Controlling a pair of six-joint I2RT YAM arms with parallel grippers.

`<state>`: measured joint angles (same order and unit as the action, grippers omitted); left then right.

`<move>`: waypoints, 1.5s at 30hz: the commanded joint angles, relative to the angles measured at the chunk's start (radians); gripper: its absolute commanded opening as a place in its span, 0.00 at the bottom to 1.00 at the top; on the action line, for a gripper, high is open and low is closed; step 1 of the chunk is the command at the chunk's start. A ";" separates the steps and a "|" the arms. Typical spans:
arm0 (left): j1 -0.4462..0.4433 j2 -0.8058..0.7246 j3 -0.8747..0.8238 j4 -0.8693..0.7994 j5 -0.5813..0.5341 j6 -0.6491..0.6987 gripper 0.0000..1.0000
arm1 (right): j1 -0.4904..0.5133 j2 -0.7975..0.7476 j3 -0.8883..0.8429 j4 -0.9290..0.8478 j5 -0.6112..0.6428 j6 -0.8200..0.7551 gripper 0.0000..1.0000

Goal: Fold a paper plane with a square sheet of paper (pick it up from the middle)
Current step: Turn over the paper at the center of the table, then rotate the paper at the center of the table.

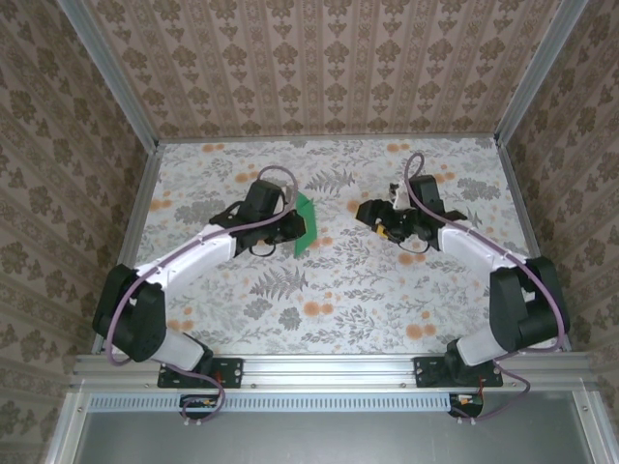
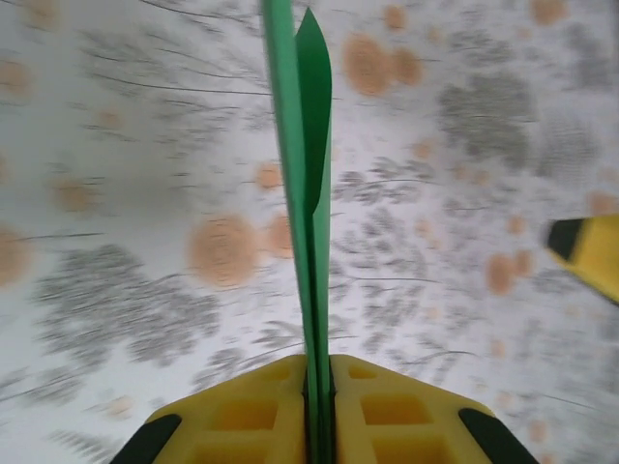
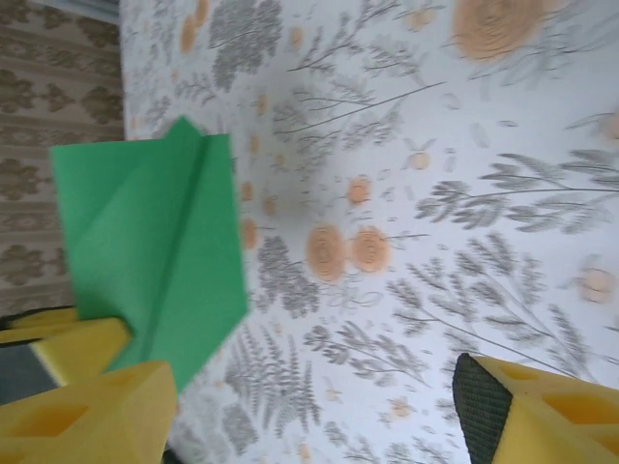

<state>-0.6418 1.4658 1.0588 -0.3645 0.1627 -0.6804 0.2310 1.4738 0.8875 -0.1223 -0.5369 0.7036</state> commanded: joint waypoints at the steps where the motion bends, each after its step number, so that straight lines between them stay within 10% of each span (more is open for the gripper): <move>1: -0.048 0.037 0.114 -0.430 -0.354 0.115 0.15 | 0.001 -0.046 -0.047 -0.053 0.138 -0.062 0.80; 9: -0.166 0.346 0.389 -0.710 -0.665 -0.008 0.13 | 0.001 -0.061 -0.102 -0.044 0.199 -0.041 0.80; 17: -0.182 0.498 0.450 -0.423 -0.287 -0.014 0.44 | 0.002 -0.073 -0.141 -0.031 0.223 -0.018 0.80; 25: -0.053 0.333 0.265 -0.158 -0.038 -0.046 0.68 | 0.109 -0.039 -0.111 -0.044 0.243 -0.038 0.73; 35: 0.142 0.053 0.037 -0.198 -0.198 -0.005 0.93 | 0.462 0.204 0.120 -0.053 0.286 0.014 0.50; 45: 0.273 -0.079 -0.144 -0.113 -0.110 -0.014 0.97 | 0.568 0.479 0.399 -0.193 0.299 -0.033 0.44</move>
<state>-0.3775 1.4204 0.9363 -0.5156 0.0147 -0.7029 0.8032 1.9083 1.2312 -0.2153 -0.2672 0.7021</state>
